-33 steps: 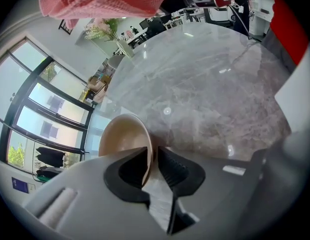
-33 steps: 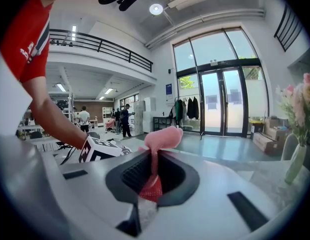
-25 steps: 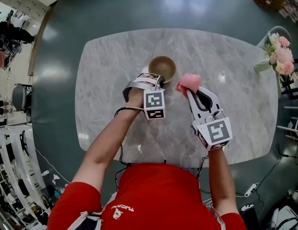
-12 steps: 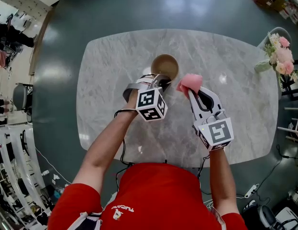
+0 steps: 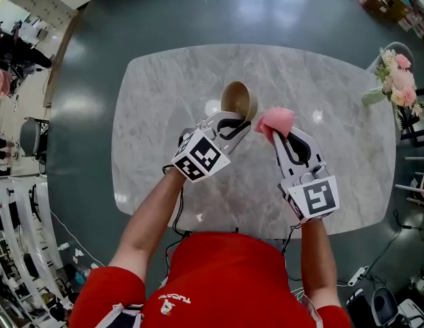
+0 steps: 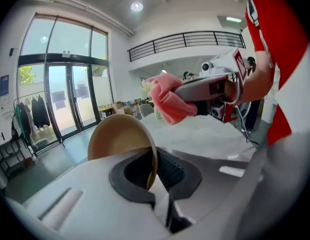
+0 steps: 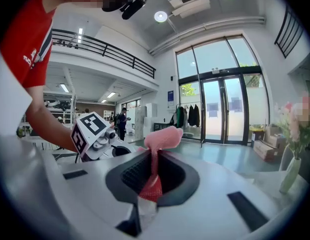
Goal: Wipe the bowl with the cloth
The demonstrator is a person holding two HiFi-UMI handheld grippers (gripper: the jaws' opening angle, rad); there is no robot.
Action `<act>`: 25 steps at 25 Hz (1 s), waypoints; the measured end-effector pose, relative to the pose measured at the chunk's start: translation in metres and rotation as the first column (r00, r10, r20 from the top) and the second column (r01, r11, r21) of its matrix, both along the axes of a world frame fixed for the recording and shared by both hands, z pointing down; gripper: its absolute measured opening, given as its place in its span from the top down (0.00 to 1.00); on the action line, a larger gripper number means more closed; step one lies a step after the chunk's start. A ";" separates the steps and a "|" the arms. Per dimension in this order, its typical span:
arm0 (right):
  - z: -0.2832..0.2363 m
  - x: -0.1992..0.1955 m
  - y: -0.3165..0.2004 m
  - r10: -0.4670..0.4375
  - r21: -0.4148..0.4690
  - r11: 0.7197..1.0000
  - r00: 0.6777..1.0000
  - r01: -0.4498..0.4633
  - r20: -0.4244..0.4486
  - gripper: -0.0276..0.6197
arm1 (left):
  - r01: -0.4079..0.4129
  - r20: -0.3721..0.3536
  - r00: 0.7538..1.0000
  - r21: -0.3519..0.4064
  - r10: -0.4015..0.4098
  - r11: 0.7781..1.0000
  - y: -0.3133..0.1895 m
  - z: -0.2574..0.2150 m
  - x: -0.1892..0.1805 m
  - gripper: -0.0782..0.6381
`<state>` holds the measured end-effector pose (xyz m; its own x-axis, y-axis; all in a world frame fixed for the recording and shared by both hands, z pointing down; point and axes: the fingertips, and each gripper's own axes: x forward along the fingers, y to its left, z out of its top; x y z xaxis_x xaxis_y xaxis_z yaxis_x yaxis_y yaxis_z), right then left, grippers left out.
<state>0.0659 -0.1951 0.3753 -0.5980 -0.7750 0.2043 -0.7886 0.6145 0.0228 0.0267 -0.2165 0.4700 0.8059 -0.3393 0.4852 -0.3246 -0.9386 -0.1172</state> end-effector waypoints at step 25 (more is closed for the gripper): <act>-0.068 -0.056 0.080 -0.285 0.074 0.954 0.955 0.291 -0.084 0.93 | -0.192 -0.593 0.803 -0.184 0.046 0.964 0.099 -0.112 -0.019 0.88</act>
